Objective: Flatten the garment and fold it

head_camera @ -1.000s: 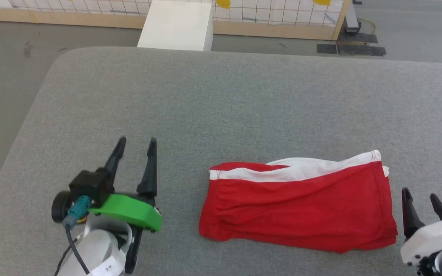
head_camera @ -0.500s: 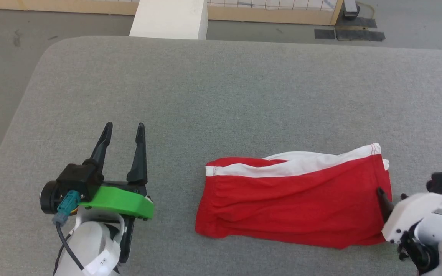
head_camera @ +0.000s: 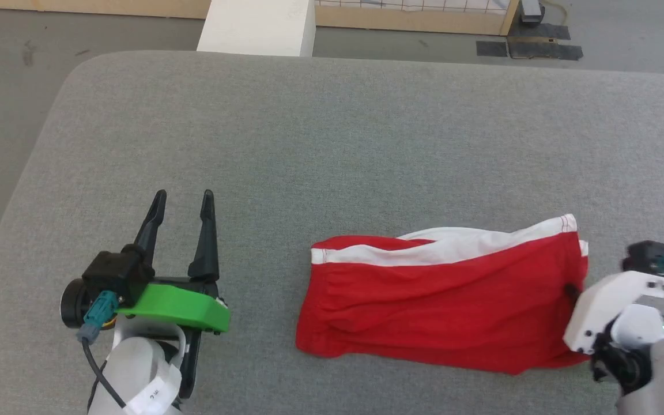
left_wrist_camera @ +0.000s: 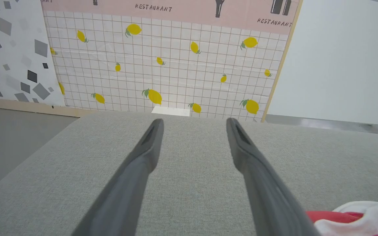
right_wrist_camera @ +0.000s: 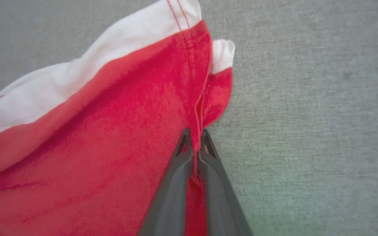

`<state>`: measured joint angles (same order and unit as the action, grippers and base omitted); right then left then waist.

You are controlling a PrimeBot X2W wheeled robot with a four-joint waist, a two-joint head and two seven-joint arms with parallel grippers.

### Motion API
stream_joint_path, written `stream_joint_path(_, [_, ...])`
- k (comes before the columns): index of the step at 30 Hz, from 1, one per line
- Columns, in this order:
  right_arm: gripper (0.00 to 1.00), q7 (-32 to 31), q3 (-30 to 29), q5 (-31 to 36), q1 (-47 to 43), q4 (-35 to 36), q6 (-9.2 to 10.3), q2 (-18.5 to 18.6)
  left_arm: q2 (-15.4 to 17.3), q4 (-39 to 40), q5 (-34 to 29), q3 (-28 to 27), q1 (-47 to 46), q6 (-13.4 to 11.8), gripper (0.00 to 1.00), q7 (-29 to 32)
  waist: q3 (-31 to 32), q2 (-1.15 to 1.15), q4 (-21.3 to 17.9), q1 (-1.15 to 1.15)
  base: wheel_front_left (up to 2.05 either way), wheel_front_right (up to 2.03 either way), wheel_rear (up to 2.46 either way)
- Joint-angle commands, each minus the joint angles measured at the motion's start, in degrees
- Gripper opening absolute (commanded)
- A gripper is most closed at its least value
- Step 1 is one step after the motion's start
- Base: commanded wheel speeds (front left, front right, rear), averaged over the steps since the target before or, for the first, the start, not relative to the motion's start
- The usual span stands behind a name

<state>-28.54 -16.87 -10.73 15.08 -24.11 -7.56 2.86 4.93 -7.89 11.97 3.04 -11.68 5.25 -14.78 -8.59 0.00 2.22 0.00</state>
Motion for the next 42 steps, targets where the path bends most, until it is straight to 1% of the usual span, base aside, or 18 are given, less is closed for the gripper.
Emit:
stream_joint_path(1, [0.0,2.0,-2.7,2.5,-1.0,2.0,0.08,0.0,-0.5,-0.2,-0.7,-0.6,0.9,0.5,1.0,-0.2,0.2,0.0,0.1,0.0,0.0,0.0,0.0])
stream_joint_path(8, [0.0,5.1,-12.1,11.4,-1.8,6.7,0.08,0.0,-1.3,-0.4,-1.1,-1.2,0.9,1.3,1.0,-0.2,0.4,0.0,0.4,0.0,0.0,0.0,0.0])
stream_joint_path(11, [0.0,5.5,-13.0,13.1,-2.2,8.3,0.08,0.0,-1.4,-0.6,-1.2,-1.4,1.1,1.5,1.0,-0.2,0.6,0.0,0.5,0.0,0.0,0.0,0.0])
stream_joint_path(13, [0.0,5.2,-11.4,12.9,-2.9,10.0,0.08,0.0,-1.5,-0.8,-1.2,-1.6,1.2,1.6,1.0,-0.2,0.8,0.0,0.6,0.0,0.0,0.0,0.0])
stream_joint_path(15, [0.0,4.0,-8.2,11.6,-4.2,12.9,0.08,0.0,-1.6,-0.9,-1.3,-1.7,1.4,1.7,1.0,-0.2,1.0,0.0,0.7,0.0,0.0,0.0,0.0])
stream_joint_path(17, [0.0,2.1,-4.3,9.3,-6.0,17.5,0.08,0.0,-1.6,-1.0,-1.4,-1.8,1.6,1.8,1.0,-0.2,1.3,0.0,0.9,0.0,0.0,0.0,0.0])
stream_joint_path(20, [0.0,-2.7,2.7,5.8,-9.7,27.3,0.08,0.0,-1.7,-1.1,-1.5,-1.9,1.9,1.9,1.0,-0.2,1.7,0.0,1.1,0.0,0.0,0.0,0.0])
stream_joint_path(24, [0.0,-8.8,12.7,4.9,-13.0,38.6,0.08,0.0,-1.8,-1.3,-1.5,-1.7,2.1,2.0,1.0,-0.2,2.0,0.0,1.4,0.0,0.0,0.0,0.0])
stream_joint_path(26, [0.0,-11.4,17.8,5.4,-13.5,41.5,0.08,0.0,-1.8,-1.5,-1.5,-1.6,1.9,2.1,1.0,-0.2,2.0,0.0,1.7,0.0,0.0,0.0,0.0])
stream_joint_path(28, [0.0,-13.0,22.8,6.0,-13.0,42.0,0.08,0.0,-1.9,-1.6,-1.4,-1.5,1.7,2.1,1.0,-0.2,2.0,0.0,2.0,0.0,0.0,0.0,0.0])
stream_joint_path(31, [0.0,-14.1,28.6,6.4,-11.8,39.3,0.08,0.0,-1.9,-1.7,-1.2,-1.1,1.6,2.1,1.0,-0.2,1.9,0.0,2.5,0.0,0.0,0.0,0.0])
stream_joint_path(34, [0.0,-13.8,31.7,5.7,-10.3,34.7,0.08,0.0,-1.9,-1.8,-1.0,-1.0,1.5,2.2,1.0,-0.2,1.6,0.0,3.0,0.0,0.0,0.0,0.0])
stream_joint_path(38, [0.0,-11.9,33.1,4.1,-8.0,28.3,0.08,0.0,-2.0,-2.1,-0.8,-0.5,1.4,2.2,1.0,-0.2,1.2,0.0,3.7,0.0,0.0,0.0,0.0])
stream_joint_path(39, [0.07,-11.2,33.2,3.8,-7.5,26.8,0.08,0.0,-2.0,-2.1,-0.8,-0.4,1.3,2.2,1.0,-0.2,1.0,0.0,3.9,0.0,0.0,0.0,0.0])
stream_joint_path(40, [0.28,-10.7,33.5,3.5,-7.1,25.8,0.08,0.0,-2.0,-2.1,-0.7,-0.3,1.3,2.2,1.0,-0.2,1.0,0.0,4.0,0.0,0.0,0.0,0.0])
stream_joint_path(41, [0.95,-9.9,33.8,2.9,-6.7,24.8,0.08,0.0,-2.0,-2.2,-0.7,-0.3,1.3,2.2,1.0,-0.2,0.9,0.0,4.1,0.0,0.0,0.0,0.0])
stream_joint_path(42, [1.0,-9.3,33.7,2.4,-6.4,24.2,0.08,0.0,-2.0,-2.2,-0.6,-0.4,1.3,2.2,1.0,-0.2,0.8,0.0,4.1,0.0,0.0,0.0,0.0])
